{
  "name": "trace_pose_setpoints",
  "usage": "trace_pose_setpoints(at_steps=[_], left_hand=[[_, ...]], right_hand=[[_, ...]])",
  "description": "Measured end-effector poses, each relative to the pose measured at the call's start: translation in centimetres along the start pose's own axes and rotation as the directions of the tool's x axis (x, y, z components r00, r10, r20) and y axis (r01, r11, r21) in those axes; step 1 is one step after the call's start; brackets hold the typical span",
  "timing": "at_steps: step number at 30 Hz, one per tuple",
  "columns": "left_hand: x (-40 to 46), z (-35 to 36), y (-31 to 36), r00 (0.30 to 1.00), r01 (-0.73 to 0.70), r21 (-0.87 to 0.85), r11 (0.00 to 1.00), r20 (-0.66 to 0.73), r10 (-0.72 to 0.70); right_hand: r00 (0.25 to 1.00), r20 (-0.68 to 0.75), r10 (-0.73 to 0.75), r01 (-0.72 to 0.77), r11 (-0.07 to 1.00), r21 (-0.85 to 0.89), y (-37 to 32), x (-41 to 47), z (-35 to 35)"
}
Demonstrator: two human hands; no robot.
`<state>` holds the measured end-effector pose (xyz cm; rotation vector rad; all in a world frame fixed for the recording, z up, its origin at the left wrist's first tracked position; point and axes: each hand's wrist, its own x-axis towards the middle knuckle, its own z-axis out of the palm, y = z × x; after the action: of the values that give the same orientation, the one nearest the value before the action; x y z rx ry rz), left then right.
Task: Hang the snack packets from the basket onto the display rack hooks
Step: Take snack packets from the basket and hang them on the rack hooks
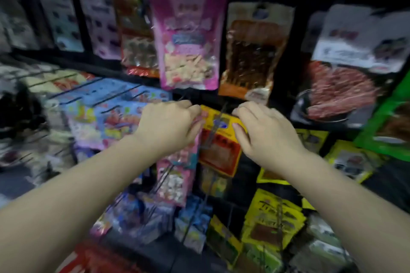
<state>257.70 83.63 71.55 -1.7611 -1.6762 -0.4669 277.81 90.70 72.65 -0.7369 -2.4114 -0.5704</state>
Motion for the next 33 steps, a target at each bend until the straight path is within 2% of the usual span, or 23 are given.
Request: trace_pose_setpoints(at_steps=[4, 7, 11, 14, 16, 18, 19, 23, 27, 28, 30, 33], left_hand=[[-11.8, 2.5, -7.4, 0.963, 0.127, 0.101, 0.987, 0.224, -0.147], [-20.9, 4.1, -12.2, 0.864, 0.222, 0.190, 0.956, 0.416, -0.284], [-31.9, 6.9, -17.0, 0.665, 0.375, 0.193, 0.907, 0.626, -0.408], [-40.1, 10.8, -19.0, 0.494, 0.392, 0.259, 0.883, 0.750, -0.440], [-45.6, 14.2, -19.5, 0.341, 0.407, 0.297, 0.864, 0.828, -0.446], [-50.8, 18.0, -19.3, 0.184, 0.460, 0.321, 0.828, 0.877, -0.443], [-53.4, 20.0, -18.9, 0.140, 0.477, 0.326, 0.816, 0.888, -0.437], [-62.3, 28.6, -16.3, 0.079, 0.433, 0.265, 0.862, 0.941, -0.329], [-69.9, 38.4, -13.7, -0.063, 0.386, 0.209, 0.899, 0.978, -0.200], [-71.4, 40.8, -13.0, -0.084, 0.383, 0.202, 0.902, 0.979, -0.184], [-74.5, 45.5, -11.7, -0.123, 0.372, 0.198, 0.907, 0.979, -0.163], [-78.1, 51.6, -10.7, -0.136, 0.336, 0.181, 0.925, 0.980, -0.142]], right_hand=[[0.975, 0.088, -0.204, 0.196, 0.976, 0.093, -10.3, 1.7, 6.2], [0.941, 0.144, -0.308, 0.278, 0.941, 0.194, -18.1, 1.9, 11.1], [0.843, 0.318, -0.434, 0.353, 0.892, 0.280, -28.1, 1.0, 18.8], [0.753, 0.448, -0.482, 0.359, 0.871, 0.335, -34.4, -0.9, 25.4], [0.630, 0.594, -0.500, 0.347, 0.866, 0.361, -37.9, -3.4, 30.8], [0.507, 0.682, -0.527, 0.355, 0.849, 0.392, -41.0, -5.9, 35.6], [0.454, 0.714, -0.533, 0.357, 0.843, 0.402, -42.5, -7.4, 38.1], [0.223, 0.800, -0.556, 0.398, 0.802, 0.446, -47.3, -13.8, 49.0], [0.099, 0.833, -0.545, 0.444, 0.773, 0.453, -51.9, -20.7, 59.5], [0.056, 0.843, -0.535, 0.440, 0.771, 0.460, -53.0, -22.4, 61.9], [0.021, 0.872, -0.490, 0.403, 0.802, 0.441, -54.8, -25.8, 66.3], [-0.051, 0.911, -0.409, 0.337, 0.852, 0.401, -57.1, -30.9, 71.5]])
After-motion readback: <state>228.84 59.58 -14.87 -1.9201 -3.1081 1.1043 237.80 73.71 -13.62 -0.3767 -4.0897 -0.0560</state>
